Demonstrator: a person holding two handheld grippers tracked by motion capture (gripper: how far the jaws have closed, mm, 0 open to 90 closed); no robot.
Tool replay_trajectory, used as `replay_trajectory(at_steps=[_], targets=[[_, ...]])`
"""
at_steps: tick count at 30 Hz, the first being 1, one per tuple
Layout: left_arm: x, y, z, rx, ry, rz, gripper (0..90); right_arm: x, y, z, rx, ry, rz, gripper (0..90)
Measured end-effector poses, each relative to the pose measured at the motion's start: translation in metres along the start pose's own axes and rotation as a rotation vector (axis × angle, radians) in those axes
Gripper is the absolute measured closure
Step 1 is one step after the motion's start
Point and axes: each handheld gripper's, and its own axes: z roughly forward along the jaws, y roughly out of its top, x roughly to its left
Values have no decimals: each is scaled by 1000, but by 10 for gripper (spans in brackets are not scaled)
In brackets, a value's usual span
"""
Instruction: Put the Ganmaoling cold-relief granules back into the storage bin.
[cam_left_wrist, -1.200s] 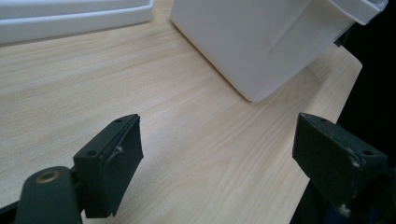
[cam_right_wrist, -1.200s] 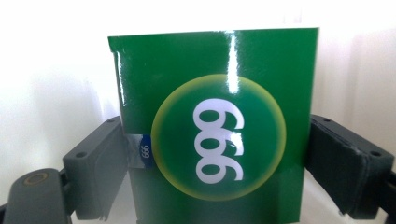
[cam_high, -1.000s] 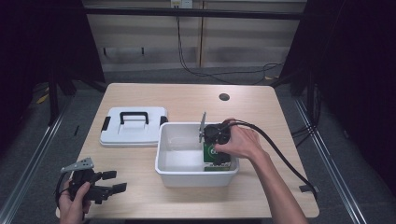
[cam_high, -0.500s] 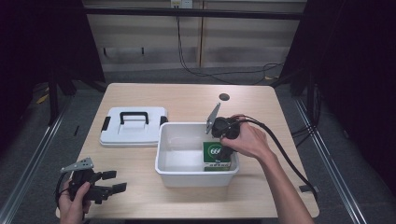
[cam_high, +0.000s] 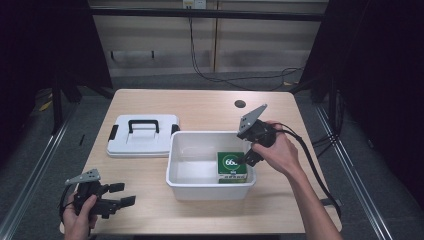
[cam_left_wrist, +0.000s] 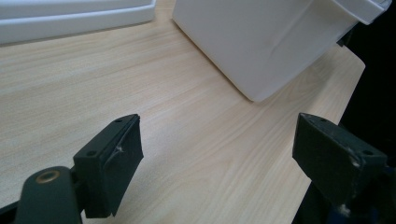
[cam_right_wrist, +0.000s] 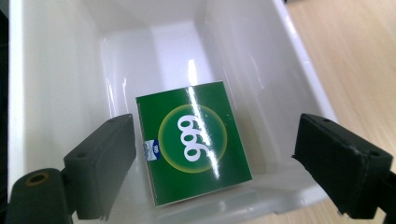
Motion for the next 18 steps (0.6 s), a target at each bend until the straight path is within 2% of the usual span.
replay_trajectory(at_steps=[2,6,9,16,18], targets=[[0,0,0,0,2,0,160,0,-3,-7,-40,4,29,122],[0,0,0,0,2,-2,160,1,-13,-19,-114,-13,49,125],[0,0,0,0,5,0,160,4,-20,-27,-152,-71,65,128],[0,-1,-1,0,6,-4,160,13,-44,-41,-219,-103,119,130],[0,-1,-1,-1,8,-6,160,17,-51,-45,-242,-129,144,130]])
